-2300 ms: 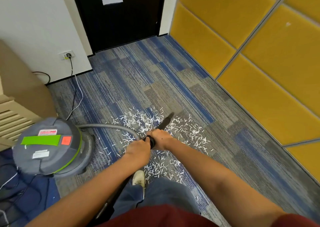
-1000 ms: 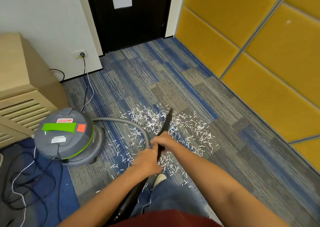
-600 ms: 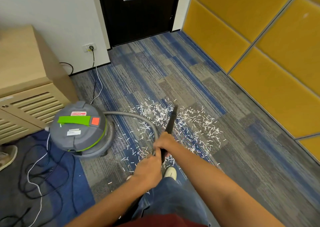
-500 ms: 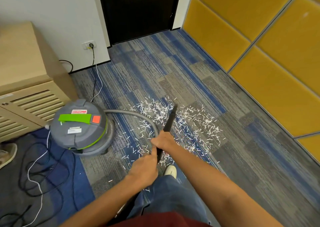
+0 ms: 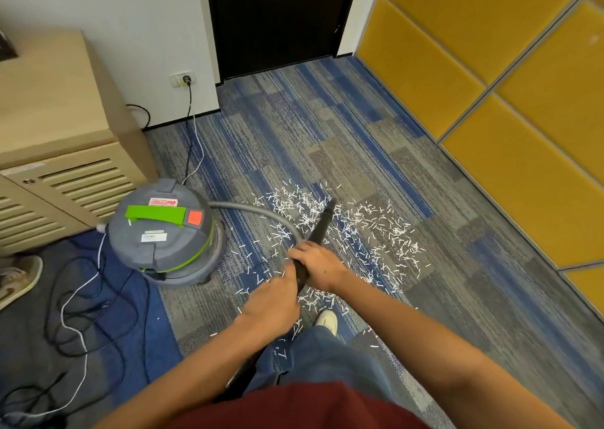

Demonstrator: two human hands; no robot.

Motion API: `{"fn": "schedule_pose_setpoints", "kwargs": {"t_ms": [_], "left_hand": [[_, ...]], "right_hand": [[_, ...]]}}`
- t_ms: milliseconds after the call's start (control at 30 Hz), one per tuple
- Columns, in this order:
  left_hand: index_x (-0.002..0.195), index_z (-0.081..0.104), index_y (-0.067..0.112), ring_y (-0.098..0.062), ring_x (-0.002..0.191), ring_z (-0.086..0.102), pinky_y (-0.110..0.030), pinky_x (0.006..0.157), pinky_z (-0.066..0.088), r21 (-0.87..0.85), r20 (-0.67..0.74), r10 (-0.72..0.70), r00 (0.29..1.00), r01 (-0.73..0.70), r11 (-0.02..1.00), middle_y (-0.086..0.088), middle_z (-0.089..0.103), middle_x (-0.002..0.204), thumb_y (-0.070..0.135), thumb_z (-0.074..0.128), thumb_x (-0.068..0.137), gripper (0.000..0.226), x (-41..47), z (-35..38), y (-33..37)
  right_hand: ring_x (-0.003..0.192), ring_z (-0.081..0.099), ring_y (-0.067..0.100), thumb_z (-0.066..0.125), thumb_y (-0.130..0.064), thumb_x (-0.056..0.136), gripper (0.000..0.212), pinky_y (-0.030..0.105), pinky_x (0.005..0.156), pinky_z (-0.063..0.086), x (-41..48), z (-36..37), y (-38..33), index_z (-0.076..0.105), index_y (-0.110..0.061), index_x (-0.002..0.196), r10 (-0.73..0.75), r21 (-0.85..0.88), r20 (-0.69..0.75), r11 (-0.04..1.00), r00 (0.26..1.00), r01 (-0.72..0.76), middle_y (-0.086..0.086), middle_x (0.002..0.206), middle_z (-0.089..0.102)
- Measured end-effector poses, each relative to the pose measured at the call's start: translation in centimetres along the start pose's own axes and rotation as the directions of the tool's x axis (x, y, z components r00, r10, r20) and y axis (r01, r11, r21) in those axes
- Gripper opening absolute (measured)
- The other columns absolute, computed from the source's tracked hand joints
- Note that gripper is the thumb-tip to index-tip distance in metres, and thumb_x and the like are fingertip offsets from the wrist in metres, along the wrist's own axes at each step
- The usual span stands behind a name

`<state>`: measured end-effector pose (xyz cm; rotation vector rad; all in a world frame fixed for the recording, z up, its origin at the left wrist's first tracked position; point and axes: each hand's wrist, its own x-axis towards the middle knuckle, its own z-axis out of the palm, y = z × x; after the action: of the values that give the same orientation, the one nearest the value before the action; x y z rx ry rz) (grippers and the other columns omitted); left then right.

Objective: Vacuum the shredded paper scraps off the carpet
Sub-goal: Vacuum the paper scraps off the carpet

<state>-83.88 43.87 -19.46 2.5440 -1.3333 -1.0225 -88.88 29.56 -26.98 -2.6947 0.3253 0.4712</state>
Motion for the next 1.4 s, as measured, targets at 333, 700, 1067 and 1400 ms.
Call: {"fn": "schedule_pose_setpoints", "kwargs": {"t_ms": [333, 700, 1067, 1400], "left_hand": [[0.142, 0.016, 0.009, -0.034, 0.104, 0.059, -0.036, 0.072, 0.039, -0.024, -0.084, -0.12, 0.989, 0.119, 0.993, -0.015, 0.056, 0.115, 0.016, 0.045, 0.094, 0.056, -1.0, -0.8, -1.6], [0.134, 0.025, 0.008, -0.032, 0.101, 0.059, -0.035, 0.07, 0.038, -0.085, -0.074, -0.199, 0.977, 0.193, 0.978, -0.015, 0.057, 0.114, 0.009, 0.043, 0.094, 0.044, -0.8, -1.3, -2.7], [0.136, 0.022, 0.006, -0.033, 0.101, 0.058, -0.035, 0.07, 0.038, -0.101, -0.078, -0.222, 0.972, 0.214, 0.972, -0.018, 0.056, 0.114, 0.008, 0.042, 0.094, 0.047, 0.3, -2.1, -3.0], [0.134, 0.025, 0.006, -0.035, 0.1, 0.056, -0.036, 0.071, 0.037, -0.082, -0.071, -0.201, 0.977, 0.195, 0.977, -0.019, 0.055, 0.114, 0.009, 0.043, 0.094, 0.044, 1.2, -3.4, -2.5]], "right_hand": [[0.117, 0.05, 0.02, 0.059, -0.008, 0.087, 0.023, 0.038, 0.103, 0.042, 3.3, -1.9, -2.9, 0.061, -0.011, 0.109, -0.079, 0.03, 0.002, 0.996, 0.997, 0.079, 0.003, 0.113, 0.06], [0.109, 0.054, 0.032, 0.063, -0.004, 0.084, 0.025, 0.049, 0.104, 0.04, 5.7, -0.6, -3.8, 0.061, -0.015, 0.106, -0.024, 0.026, 0.12, 0.999, 0.992, 0.021, 0.005, 0.112, 0.055], [0.105, 0.05, 0.028, 0.062, -0.003, 0.084, 0.024, 0.049, 0.102, 0.039, 7.3, -1.1, -3.4, 0.061, -0.018, 0.102, -0.067, 0.059, 0.091, 0.996, 0.994, 0.062, 0.003, 0.108, 0.055], [0.105, 0.052, 0.027, 0.064, 0.002, 0.078, 0.031, 0.047, 0.093, 0.047, 7.7, -1.6, -3.0, 0.063, -0.019, 0.101, -0.007, 0.13, 0.025, 0.991, 1.0, 0.003, 0.002, 0.111, 0.056]]}}
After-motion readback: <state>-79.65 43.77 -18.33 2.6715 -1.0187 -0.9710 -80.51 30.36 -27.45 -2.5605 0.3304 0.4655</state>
